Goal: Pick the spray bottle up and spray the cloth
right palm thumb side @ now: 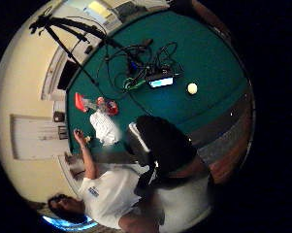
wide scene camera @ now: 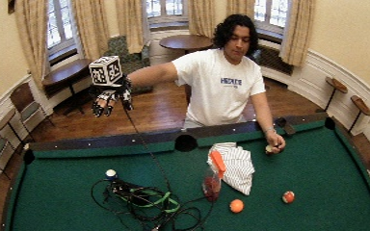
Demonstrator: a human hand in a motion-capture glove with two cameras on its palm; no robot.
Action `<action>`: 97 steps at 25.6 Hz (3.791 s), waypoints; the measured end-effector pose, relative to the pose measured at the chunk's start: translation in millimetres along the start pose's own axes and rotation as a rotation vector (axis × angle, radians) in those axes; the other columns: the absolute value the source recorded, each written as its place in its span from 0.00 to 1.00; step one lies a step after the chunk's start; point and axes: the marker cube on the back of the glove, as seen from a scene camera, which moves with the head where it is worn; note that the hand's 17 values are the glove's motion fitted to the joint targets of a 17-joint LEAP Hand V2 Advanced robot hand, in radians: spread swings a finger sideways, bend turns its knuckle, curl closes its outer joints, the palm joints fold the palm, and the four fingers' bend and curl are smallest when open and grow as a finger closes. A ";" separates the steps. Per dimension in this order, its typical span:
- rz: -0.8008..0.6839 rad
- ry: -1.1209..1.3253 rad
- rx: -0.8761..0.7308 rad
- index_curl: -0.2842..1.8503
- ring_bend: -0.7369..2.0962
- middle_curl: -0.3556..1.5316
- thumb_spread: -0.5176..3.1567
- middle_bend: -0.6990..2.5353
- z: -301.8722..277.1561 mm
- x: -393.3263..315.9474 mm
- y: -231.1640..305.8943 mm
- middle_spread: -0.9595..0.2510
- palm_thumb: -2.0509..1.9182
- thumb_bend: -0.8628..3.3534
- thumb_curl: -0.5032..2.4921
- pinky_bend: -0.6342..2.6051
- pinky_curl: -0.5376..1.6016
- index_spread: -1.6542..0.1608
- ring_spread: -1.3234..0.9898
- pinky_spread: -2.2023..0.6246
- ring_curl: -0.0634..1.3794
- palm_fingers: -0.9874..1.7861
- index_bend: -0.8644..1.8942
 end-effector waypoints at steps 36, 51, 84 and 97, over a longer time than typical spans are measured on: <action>-0.196 -0.022 -0.020 0.25 0.36 0.33 0.44 0.27 61.6 -30.8 27.2 0.70 0.61 0.21 0.24 0.31 0.38 0.67 0.53 0.85 0.21 0.50 0.37; -0.333 -0.179 -0.097 0.25 0.38 0.34 0.45 0.27 115.4 -63.5 58.3 0.70 0.61 0.20 0.25 0.33 0.40 0.67 0.53 0.85 0.23 0.49 0.36; -0.404 -1.223 -0.341 0.25 0.39 0.36 0.44 0.27 180.2 -155.5 72.3 0.72 0.61 0.20 0.26 0.33 0.41 0.69 0.54 0.85 0.25 0.50 0.37; -0.403 -1.228 -0.287 0.25 0.38 0.36 0.44 0.28 202.0 -203.5 35.1 0.72 0.62 0.20 0.27 0.32 0.41 0.69 0.54 0.85 0.26 0.52 0.37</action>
